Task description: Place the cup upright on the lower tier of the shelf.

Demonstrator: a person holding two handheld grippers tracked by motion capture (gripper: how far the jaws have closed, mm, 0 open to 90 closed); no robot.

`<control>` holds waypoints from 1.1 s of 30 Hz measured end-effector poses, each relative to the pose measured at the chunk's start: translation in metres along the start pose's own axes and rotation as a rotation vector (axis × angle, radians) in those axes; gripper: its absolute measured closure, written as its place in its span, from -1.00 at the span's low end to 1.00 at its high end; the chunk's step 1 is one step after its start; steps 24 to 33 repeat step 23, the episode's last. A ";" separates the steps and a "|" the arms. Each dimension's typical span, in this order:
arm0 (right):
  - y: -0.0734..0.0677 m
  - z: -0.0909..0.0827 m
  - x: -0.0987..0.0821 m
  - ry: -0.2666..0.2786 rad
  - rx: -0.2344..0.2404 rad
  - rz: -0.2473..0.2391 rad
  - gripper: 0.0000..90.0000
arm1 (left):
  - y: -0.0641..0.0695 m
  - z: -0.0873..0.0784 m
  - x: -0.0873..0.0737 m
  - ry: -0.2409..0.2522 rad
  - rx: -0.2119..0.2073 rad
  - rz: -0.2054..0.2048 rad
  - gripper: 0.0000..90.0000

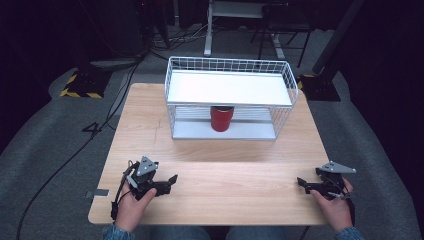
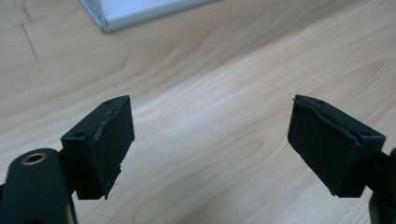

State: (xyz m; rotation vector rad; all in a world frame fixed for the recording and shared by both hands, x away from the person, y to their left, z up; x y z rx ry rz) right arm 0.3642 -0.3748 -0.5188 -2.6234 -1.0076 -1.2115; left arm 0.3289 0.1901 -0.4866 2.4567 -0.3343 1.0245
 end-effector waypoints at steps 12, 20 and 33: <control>0.000 0.000 0.000 0.000 0.000 0.000 -0.79 | -0.012 0.011 -0.023 -0.137 0.060 -0.011 -0.65; 0.000 0.000 0.000 0.000 0.000 0.001 -0.79 | -0.011 0.015 -0.027 -0.125 0.082 0.088 -0.73; 0.000 0.000 0.000 0.000 0.001 -0.001 -0.79 | -0.011 0.015 -0.027 -0.125 0.083 0.088 -0.74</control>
Point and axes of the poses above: each handheld gripper's, and its own axes: z roughly forward along the jaws, x roughly out of its top, y roughly to its right, the point moved 2 cm from there along z, roughly forward along the jaws, and after that the axes turned 15 degrees about -z, right-handed, at the moved point
